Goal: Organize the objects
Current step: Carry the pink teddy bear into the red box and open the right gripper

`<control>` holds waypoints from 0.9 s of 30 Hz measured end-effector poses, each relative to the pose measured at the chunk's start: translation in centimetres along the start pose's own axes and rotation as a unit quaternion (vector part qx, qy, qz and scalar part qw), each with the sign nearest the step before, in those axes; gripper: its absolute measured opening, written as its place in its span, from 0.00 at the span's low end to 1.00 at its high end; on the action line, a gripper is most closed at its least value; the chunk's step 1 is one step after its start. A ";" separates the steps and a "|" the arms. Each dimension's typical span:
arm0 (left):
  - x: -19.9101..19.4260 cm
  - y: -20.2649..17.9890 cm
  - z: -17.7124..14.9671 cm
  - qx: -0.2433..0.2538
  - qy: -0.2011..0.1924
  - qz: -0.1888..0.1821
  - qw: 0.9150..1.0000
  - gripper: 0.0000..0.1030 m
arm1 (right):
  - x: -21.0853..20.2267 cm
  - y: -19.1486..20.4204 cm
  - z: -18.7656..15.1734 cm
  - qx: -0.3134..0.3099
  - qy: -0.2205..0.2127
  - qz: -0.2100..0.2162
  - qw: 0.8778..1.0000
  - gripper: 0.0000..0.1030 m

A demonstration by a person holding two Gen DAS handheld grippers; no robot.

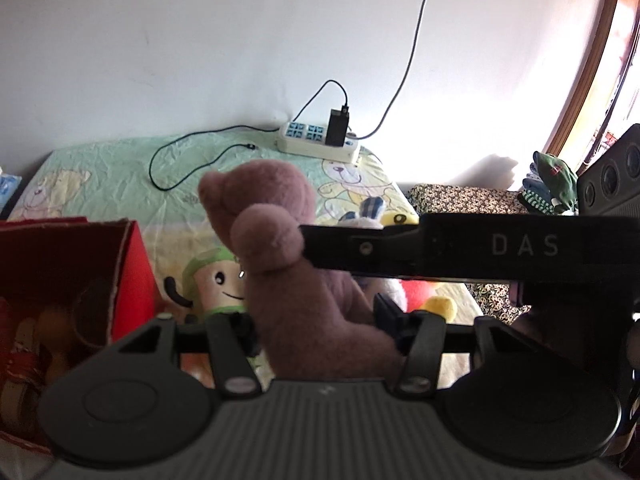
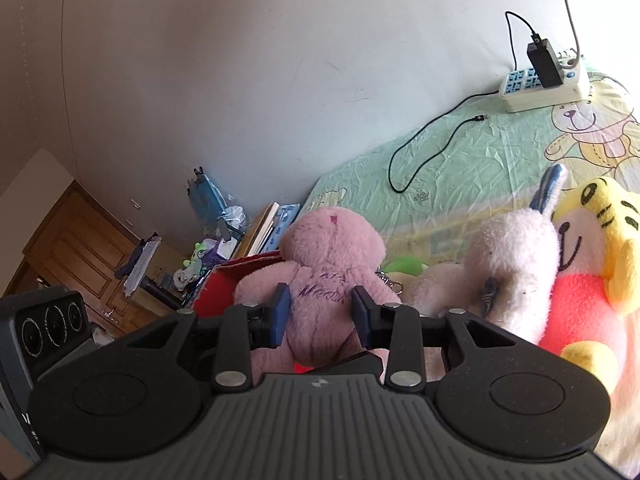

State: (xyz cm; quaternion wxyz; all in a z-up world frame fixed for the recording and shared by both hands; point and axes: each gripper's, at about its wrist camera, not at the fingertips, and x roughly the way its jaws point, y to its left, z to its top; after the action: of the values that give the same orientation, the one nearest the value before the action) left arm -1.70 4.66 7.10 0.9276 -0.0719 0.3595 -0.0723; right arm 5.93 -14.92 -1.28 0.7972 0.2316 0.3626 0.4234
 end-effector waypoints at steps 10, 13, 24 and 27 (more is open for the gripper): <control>-6.1 8.4 -1.1 0.019 -0.043 0.026 0.999 0.53 | 5.2 7.3 -0.7 -0.033 -0.015 0.032 0.999 0.36; -7.0 12.6 -2.5 0.015 -0.041 0.040 0.998 0.53 | 8.6 10.0 -1.4 -0.041 -0.005 0.037 0.998 0.36; -5.1 27.8 -7.8 -0.024 0.024 0.061 0.998 0.53 | 21.6 15.6 -5.3 -0.047 0.052 0.003 0.998 0.36; -4.4 30.8 -8.8 -0.043 0.039 0.069 0.996 0.53 | 24.4 16.3 -6.3 -0.041 0.075 -0.018 0.996 0.33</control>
State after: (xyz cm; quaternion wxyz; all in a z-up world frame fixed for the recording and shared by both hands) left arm -8.34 34.90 -2.22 0.9119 -0.0839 0.4018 0.0045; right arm 2.03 14.72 -3.57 0.7839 0.1601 0.4079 0.4399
